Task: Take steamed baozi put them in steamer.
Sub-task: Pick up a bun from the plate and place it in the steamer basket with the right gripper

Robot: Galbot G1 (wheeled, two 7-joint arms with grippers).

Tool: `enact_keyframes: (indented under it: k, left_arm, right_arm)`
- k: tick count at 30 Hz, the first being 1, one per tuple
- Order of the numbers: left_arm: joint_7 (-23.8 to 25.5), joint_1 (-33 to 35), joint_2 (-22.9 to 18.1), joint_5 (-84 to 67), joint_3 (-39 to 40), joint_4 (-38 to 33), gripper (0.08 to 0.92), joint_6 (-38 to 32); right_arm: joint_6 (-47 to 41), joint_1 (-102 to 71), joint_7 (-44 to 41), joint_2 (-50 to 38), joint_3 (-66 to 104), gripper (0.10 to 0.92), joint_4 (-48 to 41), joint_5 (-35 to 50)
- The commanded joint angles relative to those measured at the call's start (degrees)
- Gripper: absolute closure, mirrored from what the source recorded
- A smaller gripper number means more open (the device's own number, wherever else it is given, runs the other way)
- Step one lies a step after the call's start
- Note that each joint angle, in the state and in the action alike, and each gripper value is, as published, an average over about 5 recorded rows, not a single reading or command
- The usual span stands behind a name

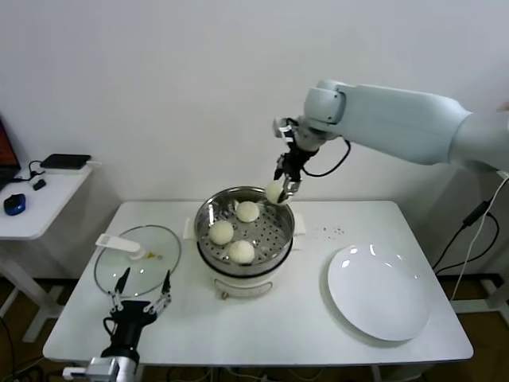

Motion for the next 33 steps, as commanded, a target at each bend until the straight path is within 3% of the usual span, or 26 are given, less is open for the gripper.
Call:
enact_keyframes:
  k: [1, 33]
  left_arm:
    - [0.07, 0.42, 0.30, -0.13, -0.43, -0.30, 0.177, 0.12]
    - [-0.02, 1.08, 0.22, -0.68, -1.00, 0.16, 0.177, -0.09]
  right_arm:
    - [-0.76, -5.09, 1.00, 5.84, 0.55, 0.344, -2.01, 0.23]
    - [-0.77, -14.23, 1.83, 3.45, 2.83, 0.338, -3.06, -9.47]
